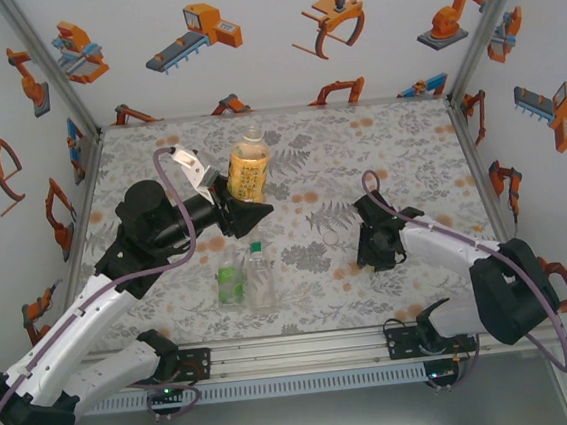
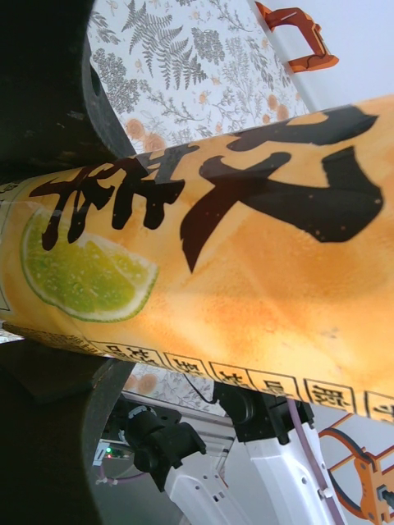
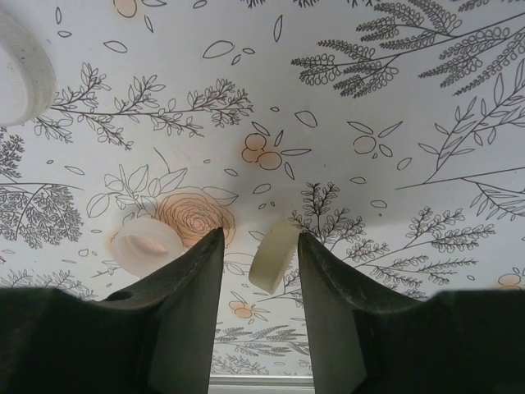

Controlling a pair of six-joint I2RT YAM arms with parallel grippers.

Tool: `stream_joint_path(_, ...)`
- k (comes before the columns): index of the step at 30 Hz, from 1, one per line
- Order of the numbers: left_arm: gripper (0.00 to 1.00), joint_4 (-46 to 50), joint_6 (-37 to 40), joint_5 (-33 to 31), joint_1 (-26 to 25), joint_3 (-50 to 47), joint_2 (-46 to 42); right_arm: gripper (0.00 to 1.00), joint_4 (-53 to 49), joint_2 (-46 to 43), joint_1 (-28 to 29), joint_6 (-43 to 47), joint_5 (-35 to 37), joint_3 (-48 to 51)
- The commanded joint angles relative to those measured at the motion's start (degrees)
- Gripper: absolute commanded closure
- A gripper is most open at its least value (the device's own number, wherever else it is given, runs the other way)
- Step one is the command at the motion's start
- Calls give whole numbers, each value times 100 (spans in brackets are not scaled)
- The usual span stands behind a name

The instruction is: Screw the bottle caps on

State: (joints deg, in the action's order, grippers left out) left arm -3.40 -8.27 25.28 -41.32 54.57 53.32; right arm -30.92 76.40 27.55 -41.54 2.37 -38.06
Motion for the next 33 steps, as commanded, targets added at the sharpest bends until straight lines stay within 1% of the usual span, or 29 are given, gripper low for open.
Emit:
stream_joint_path(1, 100, -126, -71, 3, -13, 7, -65, 61, 80, 88, -25, -77, 9, 145)
stream_joint_path(9, 100, -85, -70, -5, -8, 10, -76, 73, 147, 62, -33, -108, -9, 169)
stream_joint_path(13, 100, -95, -69, -14, -7, 10, -71, 77, 226, 88, -37, -45, 19, 9)
stream_joint_path(16, 100, -126, -94, -14, -8, -8, -48, 78, 429, 320, -95, 61, -13, -222)
stream_joint_path(21, 100, -133, -239, 4, -6, 10, -36, 80, 886, 923, -357, 301, -279, -787)
stream_joint_path(24, 100, -98, -267, -30, -8, 18, -105, 80, 1353, 1307, -584, 351, -594, -980)
stream_joint_path(29, 100, 5, -271, -130, -16, 22, -212, 80, 2650, 1805, -1030, 181, -1645, -873)
stream_joint_path(31, 100, -10, -313, -172, -9, 37, -235, 80, 2841, 1888, -1188, 90, -1867, -785)
stream_joint_path(33, 100, -78, -374, -207, -11, 32, -251, 80, 2868, 1864, -1335, 69, -1942, -643)
